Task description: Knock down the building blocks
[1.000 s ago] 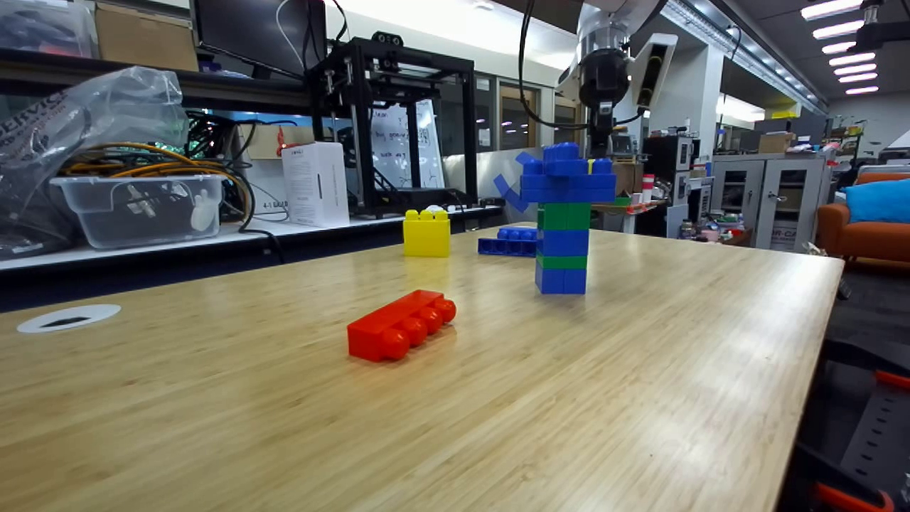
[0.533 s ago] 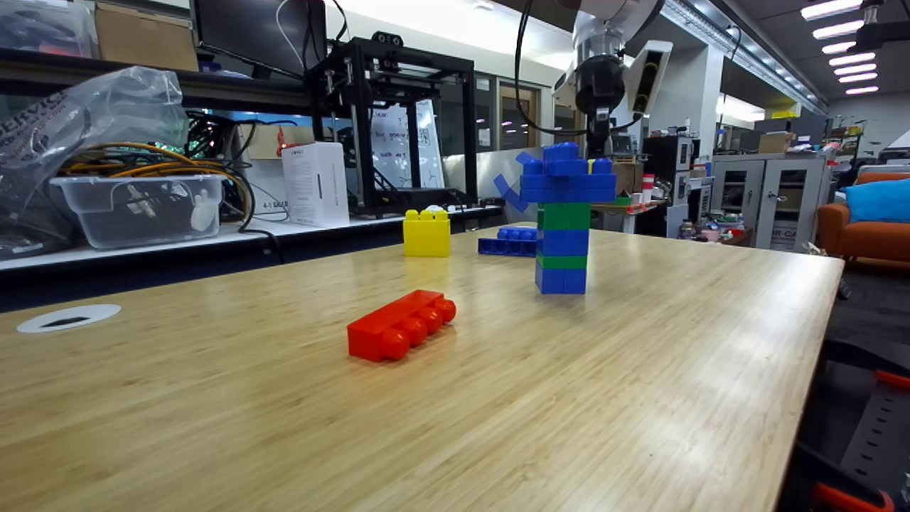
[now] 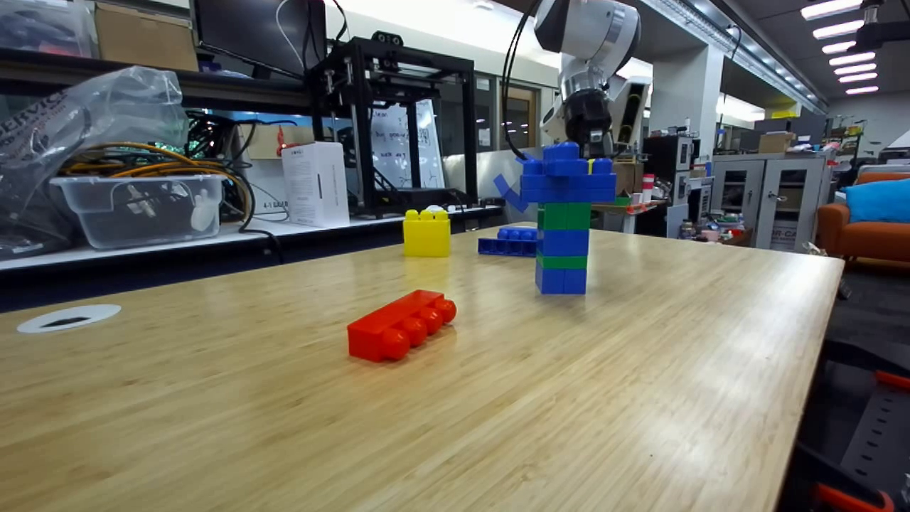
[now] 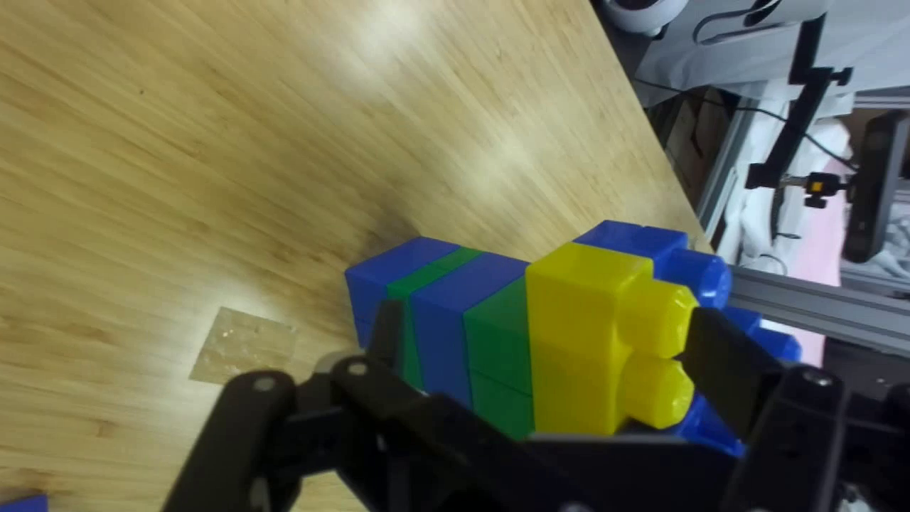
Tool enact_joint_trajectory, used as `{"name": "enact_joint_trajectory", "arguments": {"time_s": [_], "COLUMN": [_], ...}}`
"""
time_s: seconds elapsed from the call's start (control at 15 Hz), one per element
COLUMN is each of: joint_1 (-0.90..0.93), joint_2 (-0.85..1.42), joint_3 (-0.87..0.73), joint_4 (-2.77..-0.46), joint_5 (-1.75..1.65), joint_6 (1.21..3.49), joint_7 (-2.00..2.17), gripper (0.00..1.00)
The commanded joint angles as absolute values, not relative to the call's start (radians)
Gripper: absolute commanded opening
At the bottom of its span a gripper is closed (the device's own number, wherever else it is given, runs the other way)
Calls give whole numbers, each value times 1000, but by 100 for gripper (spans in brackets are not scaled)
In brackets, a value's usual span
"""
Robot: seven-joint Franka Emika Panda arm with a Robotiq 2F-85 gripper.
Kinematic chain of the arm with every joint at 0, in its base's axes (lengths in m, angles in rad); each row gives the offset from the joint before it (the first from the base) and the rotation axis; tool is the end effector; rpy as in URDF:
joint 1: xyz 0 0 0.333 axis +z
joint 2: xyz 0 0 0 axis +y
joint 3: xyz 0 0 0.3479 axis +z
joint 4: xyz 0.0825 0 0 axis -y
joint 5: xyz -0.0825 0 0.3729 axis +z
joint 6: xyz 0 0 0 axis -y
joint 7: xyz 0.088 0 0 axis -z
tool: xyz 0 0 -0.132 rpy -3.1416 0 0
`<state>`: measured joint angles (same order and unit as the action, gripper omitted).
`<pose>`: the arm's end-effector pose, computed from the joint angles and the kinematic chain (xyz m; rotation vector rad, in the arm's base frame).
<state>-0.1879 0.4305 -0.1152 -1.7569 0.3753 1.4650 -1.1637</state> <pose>0.5475 -0.1120 0.3161 -2.2317 -0.8806 0.3939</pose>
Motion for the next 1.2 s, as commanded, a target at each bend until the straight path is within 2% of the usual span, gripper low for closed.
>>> {"name": "enact_joint_trajectory", "arguments": {"time_s": [0.0, 0.27, 0.47, 0.73, 1.13], "joint_1": [-267, -319, -339, -342, -322], "joint_2": [571, 705, 785, 849, 812], "joint_3": [-64, -36, -24, -16, -13], "joint_4": [-1538, -1339, -1253, -1211, -1287], "joint_5": [393, 419, 465, 504, 479], "joint_6": [1221, 991, 914, 918, 981], "joint_7": [-1225, -1230, -1188, -1139, -1117], "gripper": [100, 100, 100, 100, 100]}}
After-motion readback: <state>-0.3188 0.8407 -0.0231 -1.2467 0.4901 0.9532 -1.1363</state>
